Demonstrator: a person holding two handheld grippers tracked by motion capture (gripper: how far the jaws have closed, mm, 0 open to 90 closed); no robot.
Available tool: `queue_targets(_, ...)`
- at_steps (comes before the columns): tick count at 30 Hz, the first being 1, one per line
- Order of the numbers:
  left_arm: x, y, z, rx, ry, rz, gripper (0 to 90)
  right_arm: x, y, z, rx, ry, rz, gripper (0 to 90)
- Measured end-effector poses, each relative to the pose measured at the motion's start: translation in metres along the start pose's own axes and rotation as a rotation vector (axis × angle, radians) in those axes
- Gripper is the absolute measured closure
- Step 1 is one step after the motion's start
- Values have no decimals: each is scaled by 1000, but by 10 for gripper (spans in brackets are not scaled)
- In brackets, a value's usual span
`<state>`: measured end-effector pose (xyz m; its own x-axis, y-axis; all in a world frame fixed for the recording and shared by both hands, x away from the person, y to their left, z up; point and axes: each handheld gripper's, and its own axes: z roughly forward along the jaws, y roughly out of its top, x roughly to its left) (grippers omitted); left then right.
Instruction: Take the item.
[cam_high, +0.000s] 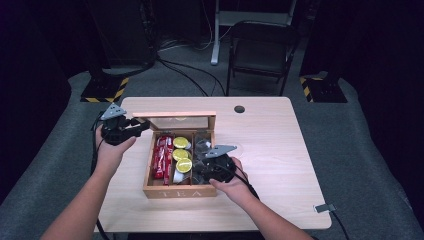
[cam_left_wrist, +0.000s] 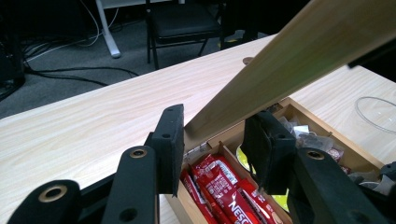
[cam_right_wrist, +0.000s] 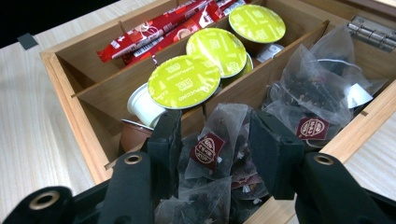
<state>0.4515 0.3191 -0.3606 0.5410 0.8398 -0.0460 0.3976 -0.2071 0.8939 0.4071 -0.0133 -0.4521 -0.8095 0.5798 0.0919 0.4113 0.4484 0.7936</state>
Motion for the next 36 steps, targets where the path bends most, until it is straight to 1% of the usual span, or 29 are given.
queue_targets(1,0,0,0,0,1,1,585,-1,-1,1,3,-2,-10,544)
queue_targets(2,0,0,0,0,-1,1,586,0,-1,1,4,2,2,545)
queue_targets(4,0,0,0,1,1,1,585,-1,-1,2,6,-1,-13,550)
queue_targets(6,0,0,0,0,1,0,585,0,-2,4,9,-3,-3,557)
queue_targets(8,0,0,0,1,0,-2,586,0,-3,4,19,2,-13,565)
queue_targets(10,0,0,0,1,1,-1,586,0,-3,6,18,0,-19,572)
queue_targets(13,0,0,0,1,1,-1,586,1,-4,8,26,2,-15,601)
queue_targets(14,0,0,0,0,1,-2,586,0,-4,8,32,6,-23,605)
queue_targets(16,0,1,0,2,1,0,586,1,-5,10,35,-6,-23,620)
queue_targets(19,0,0,0,2,0,1,586,-1,-5,11,46,-2,-22,652)
queue_targets(24,0,1,0,2,2,1,586,-2,-5,11,49,-1,-28,723)
queue_targets(25,0,1,0,2,2,1,586,-2,-5,11,50,1,-21,731)
queue_targets(27,0,1,0,4,0,1,586,-1,-5,11,45,4,-24,763)
queue_targets(29,0,1,0,1,2,1,587,-1,-5,10,43,7,-32,780)
queue_targets(30,0,1,0,2,1,3,587,0,-5,10,39,8,-23,789)
queue_targets(35,0,1,0,3,2,4,587,-1,-4,8,37,18,-25,807)
queue_targets(36,0,1,0,3,2,3,587,0,-3,7,31,14,-16,808)
